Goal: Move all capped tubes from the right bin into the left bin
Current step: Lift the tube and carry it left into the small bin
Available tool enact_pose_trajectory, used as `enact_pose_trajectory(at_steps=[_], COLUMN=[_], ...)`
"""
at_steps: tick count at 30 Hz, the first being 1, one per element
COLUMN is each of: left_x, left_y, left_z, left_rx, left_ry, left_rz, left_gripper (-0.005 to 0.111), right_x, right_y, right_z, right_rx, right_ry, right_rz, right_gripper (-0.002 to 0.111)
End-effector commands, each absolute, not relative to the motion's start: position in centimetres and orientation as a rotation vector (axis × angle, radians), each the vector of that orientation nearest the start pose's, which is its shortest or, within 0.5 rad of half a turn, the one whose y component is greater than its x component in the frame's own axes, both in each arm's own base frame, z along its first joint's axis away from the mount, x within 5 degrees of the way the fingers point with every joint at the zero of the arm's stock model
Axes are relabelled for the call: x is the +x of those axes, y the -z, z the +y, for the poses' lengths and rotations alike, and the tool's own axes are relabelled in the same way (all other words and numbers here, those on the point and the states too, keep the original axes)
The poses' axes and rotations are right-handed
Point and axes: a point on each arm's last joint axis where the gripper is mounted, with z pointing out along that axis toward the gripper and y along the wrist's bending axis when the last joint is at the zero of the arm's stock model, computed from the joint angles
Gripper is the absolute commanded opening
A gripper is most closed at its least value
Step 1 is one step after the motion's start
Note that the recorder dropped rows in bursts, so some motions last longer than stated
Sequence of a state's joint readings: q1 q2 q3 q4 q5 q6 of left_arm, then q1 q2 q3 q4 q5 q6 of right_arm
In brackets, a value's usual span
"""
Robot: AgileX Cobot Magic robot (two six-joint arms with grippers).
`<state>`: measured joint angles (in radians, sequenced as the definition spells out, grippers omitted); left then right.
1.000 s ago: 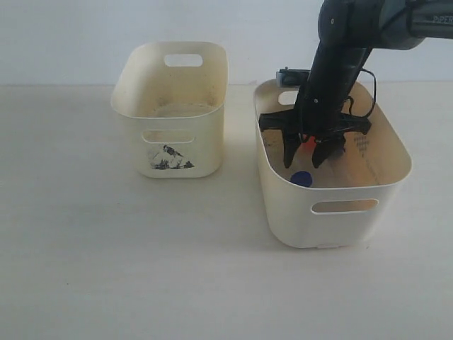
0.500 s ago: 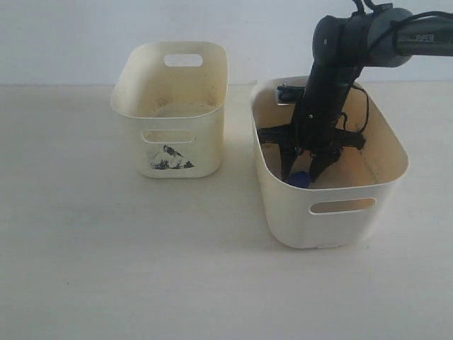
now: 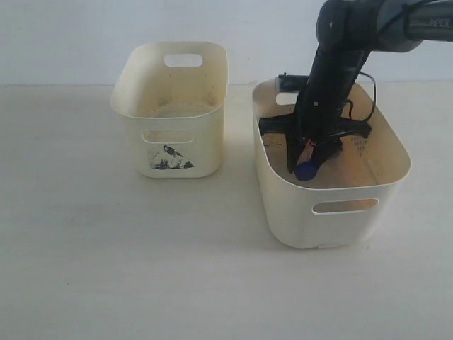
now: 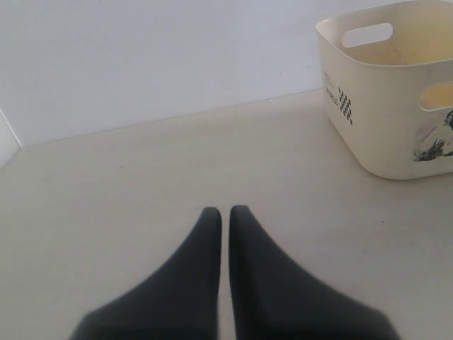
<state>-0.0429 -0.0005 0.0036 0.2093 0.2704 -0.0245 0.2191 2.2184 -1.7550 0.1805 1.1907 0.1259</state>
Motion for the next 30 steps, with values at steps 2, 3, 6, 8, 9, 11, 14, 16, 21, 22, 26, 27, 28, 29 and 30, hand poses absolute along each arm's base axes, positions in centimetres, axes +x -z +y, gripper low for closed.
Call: enact_pose_trajectory(at_steps=[2, 3, 6, 8, 9, 11, 14, 16, 21, 22, 26, 27, 28, 29, 30], left_x=[5.5, 5.5, 5.5, 5.5, 5.5, 5.5, 5.5, 5.5, 5.5, 5.5, 5.5, 5.5, 5.5, 5.5, 5.5], left_y=[-19.0, -19.0, -19.0, -19.0, -19.0, -19.0, -19.0, -19.0, -19.0, -19.0, -19.0, -19.0, -19.0, -19.0, -19.0], left_z=[0.2, 0.2, 0.2, 0.2, 0.2, 0.2, 0.2, 0.2, 0.2, 0.2, 0.2, 0.2, 0.2, 0.2, 0.2], left_rx=[0.140, 0.140, 0.140, 0.140, 0.140, 0.140, 0.140, 0.140, 0.140, 0.140, 0.140, 0.140, 0.140, 0.140, 0.140], left_ry=[-0.132, -0.132, -0.132, -0.132, -0.132, -0.132, -0.132, -0.132, -0.132, -0.132, -0.132, -0.132, -0.132, -0.132, -0.132], left_rz=[1.735, 1.735, 1.735, 1.735, 1.735, 1.735, 1.735, 1.735, 1.735, 1.735, 1.735, 1.735, 1.735, 1.735, 1.735], left_gripper=[0.004, 0.004, 0.004, 0.004, 0.004, 0.004, 0.004, 0.004, 0.004, 0.004, 0.004, 0.004, 0.004, 0.004, 0.004], right_x=[41.7, 41.4, 40.1, 39.0, 38.5, 37.5, 37.3, 37.4, 38.3, 38.6, 39.9, 40.2, 40.5, 40.8, 41.0], right_y=[-22.9, -24.0, -28.1, -30.7, -31.7, -33.8, -36.0, -36.8, -36.0, -35.6, -33.7, -33.2, -32.9, -32.6, -32.3], right_z=[10.4, 10.3, 10.0, 10.1, 10.3, 11.1, 12.7, 14.1, 18.0, 18.7, 20.3, 20.4, 20.4, 20.5, 20.5], right_rx=[-0.169, -0.173, -0.201, -0.223, -0.233, -0.279, -0.376, -0.428, -0.602, -0.607, -0.621, -0.614, -0.604, -0.585, -0.574], right_ry=[-0.221, -0.212, -0.225, -0.280, -0.334, -0.489, -0.736, -0.892, -0.887, -0.862, -0.759, -0.745, -0.740, -0.737, -0.727], right_rz=[3.023, 2.997, 2.895, 2.829, 2.803, 2.721, 2.514, 2.395, 2.191, 2.177, 2.135, 2.137, 2.137, 2.138, 2.140], right_gripper=[0.000, 0.000, 0.000, 0.000, 0.000, 0.000, 0.000, 0.000, 0.000, 0.000, 0.018, 0.029, 0.040, 0.054, 0.066])
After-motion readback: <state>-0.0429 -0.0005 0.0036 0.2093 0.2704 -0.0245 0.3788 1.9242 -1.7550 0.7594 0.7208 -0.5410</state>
